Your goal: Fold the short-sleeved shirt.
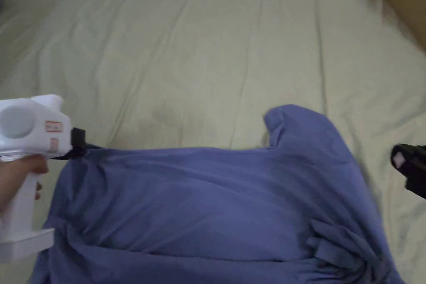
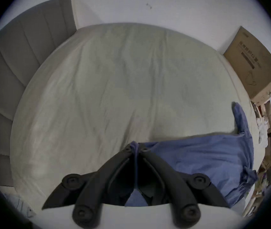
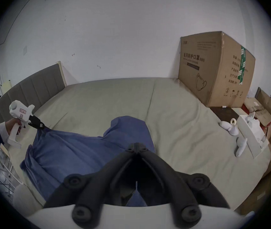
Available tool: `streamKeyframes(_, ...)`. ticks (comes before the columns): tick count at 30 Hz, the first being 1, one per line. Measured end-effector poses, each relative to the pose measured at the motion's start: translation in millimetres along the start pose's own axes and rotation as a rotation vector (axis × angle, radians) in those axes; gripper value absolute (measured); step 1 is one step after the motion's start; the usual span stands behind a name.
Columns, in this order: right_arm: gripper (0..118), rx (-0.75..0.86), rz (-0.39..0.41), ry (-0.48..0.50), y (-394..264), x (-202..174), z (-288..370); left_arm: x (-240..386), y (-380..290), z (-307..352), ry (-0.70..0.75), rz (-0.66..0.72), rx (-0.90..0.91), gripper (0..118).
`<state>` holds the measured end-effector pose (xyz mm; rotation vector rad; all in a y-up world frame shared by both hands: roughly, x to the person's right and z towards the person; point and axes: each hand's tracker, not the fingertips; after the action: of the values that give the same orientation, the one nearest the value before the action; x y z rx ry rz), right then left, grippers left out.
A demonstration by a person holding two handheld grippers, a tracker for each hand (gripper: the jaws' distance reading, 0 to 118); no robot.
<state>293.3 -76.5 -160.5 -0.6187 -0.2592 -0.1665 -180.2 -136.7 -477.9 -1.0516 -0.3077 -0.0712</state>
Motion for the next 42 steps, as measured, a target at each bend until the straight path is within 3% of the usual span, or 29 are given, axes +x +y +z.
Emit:
streamKeyframes(6, 0, -0.242, -0.019, 0.037, 27.5, 15.1, -101.1, 12.0, -4.7, 32.5, -0.050, -0.029, 0.049, 2)
streamKeyframes(7, 14, -0.293, -0.039, 0.053, 27.3, 15.2, -121.4, 13.1, -4.9, 34.6, -0.052, -0.034, 0.055, 2)
streamKeyframes(8, 53, -0.353, -0.051, 0.049, 26.7, 16.0, -141.6, 13.9, -5.1, 36.0, -0.057, -0.037, 0.060, 2)
streamKeyframes(9, 102, -0.442, -0.046, 0.037, 23.5, 16.0, -164.4, 14.9, -5.6, 36.7, -0.065, -0.035, 0.056, 2)
streamKeyframes(10, 116, -0.447, -0.050, -0.014, 14.4, 25.4, -171.9, 13.6, -5.4, 37.0, -0.068, -0.037, 0.058, 2)
streamKeyframes(11, 116, -0.481, -0.059, 0.017, 7.1, 15.0, -190.4, 12.9, -5.1, 36.9, -0.071, -0.040, 0.056, 2)
streamKeyframes(13, 116, -0.538, -0.062, -0.023, -5.2, 14.8, -213.8, 12.9, -4.9, 36.9, -0.076, -0.045, 0.053, 2)
streamKeyframes(17, 115, -0.697, -0.153, -0.053, 5.6, 18.7, -234.9, 8.5, -0.2, 33.4, -0.068, -0.052, 0.040, 2)
streamKeyframes(20, 104, -0.677, -0.105, -0.056, 9.8, 15.3, -231.8, 5.8, 2.8, 29.7, -0.059, -0.055, 0.032, 2)
streamKeyframes(21, 91, -0.674, -0.060, -0.063, 13.4, 12.7, -228.3, 5.7, 3.6, 29.0, -0.053, -0.061, 0.033, 2)
streamKeyframes(23, 48, -0.656, 0.038, -0.095, 20.3, 5.5, -215.5, 4.9, 3.8, 29.0, -0.052, -0.062, 0.034, 2)
streamKeyframes(24, 12, -0.654, 0.056, -0.068, 24.9, 5.3, -210.4, 4.9, 4.5, 28.8, -0.056, -0.059, 0.034, 2)
streamKeyframes(25, 0, -0.654, 0.022, -0.054, 28.7, 7.3, -207.1, 5.0, 5.0, 28.7, -0.061, -0.054, 0.038, 2)
streamKeyframes(29, 0, -0.618, 0.018, -0.023, 35.8, 13.7, -194.9, 8.2, 6.0, 31.8, -0.081, -0.030, 0.049, 2)
streamKeyframes(34, 0, -0.455, -0.037, 0.070, 50.3, 25.4, -141.1, 6.9, -3.4, 68.0, -0.099, -0.044, 0.095, 2)
streamKeyframes(42, 0, -0.250, 0.069, 0.101, 32.4, 5.7, -8.3, -9.5, -66.6, 146.1, -0.077, -0.086, 0.146, 2)
